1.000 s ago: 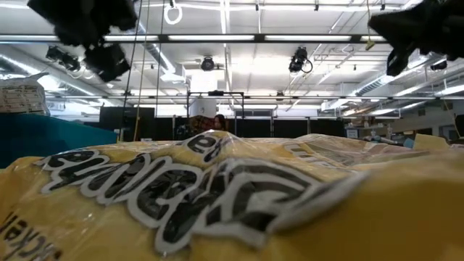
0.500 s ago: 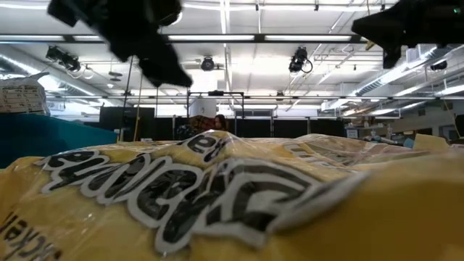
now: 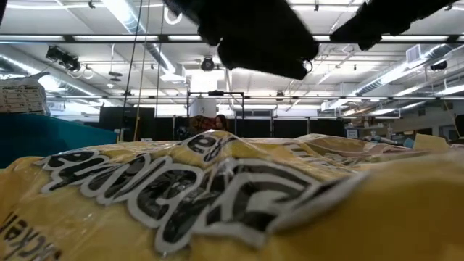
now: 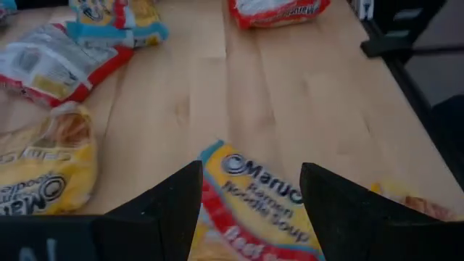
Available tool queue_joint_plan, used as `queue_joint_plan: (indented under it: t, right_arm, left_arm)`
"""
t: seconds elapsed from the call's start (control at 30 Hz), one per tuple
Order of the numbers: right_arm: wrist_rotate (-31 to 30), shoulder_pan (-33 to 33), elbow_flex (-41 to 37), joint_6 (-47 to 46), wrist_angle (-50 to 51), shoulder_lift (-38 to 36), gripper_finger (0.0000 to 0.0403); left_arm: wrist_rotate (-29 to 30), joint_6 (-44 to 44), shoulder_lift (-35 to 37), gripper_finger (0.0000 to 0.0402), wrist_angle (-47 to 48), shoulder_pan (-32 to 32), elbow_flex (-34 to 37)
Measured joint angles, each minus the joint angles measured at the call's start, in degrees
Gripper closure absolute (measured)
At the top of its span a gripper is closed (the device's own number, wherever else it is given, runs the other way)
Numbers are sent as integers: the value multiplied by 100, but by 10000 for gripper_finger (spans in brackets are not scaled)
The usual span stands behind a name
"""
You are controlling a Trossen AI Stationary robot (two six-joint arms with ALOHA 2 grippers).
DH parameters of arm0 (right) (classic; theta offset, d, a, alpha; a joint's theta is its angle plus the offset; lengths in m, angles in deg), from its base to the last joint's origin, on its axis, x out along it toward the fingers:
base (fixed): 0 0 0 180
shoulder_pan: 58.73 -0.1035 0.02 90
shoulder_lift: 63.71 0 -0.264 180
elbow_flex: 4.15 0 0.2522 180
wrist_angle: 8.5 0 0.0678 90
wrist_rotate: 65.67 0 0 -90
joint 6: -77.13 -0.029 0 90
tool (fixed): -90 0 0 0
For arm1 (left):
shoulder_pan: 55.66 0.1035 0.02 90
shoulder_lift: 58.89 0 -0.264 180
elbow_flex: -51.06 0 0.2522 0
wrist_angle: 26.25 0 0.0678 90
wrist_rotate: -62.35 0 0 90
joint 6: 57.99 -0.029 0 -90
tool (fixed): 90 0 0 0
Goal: Sort Maruchan noodles
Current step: Put the bottom blue noodle pack into the blue bin
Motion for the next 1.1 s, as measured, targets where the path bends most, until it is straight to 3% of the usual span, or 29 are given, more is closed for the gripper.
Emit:
queue_joint_plan:
  t: [0.27, 0.57, 0.87, 1.1]
  right_arm:
    - [-1182, -573, 917, -284, 2267, 419, 353]
    - [-1282, -662, 935, -831, 3499, 323, 353]
    - [-1222, -758, 927, -1165, 4027, 307, 353]
    - [-1196, -805, 930, -1167, 4038, 275, 353]
  left_arm:
    - [958, 1177, -1361, 167, 2139, -235, -2186]
    - [1519, 1734, -2337, 167, 3404, -499, -3952]
    - [1342, 2655, -2648, 168, 4626, -520, -4017]
    - [1573, 2834, -2533, 168, 6414, -473, -3999]
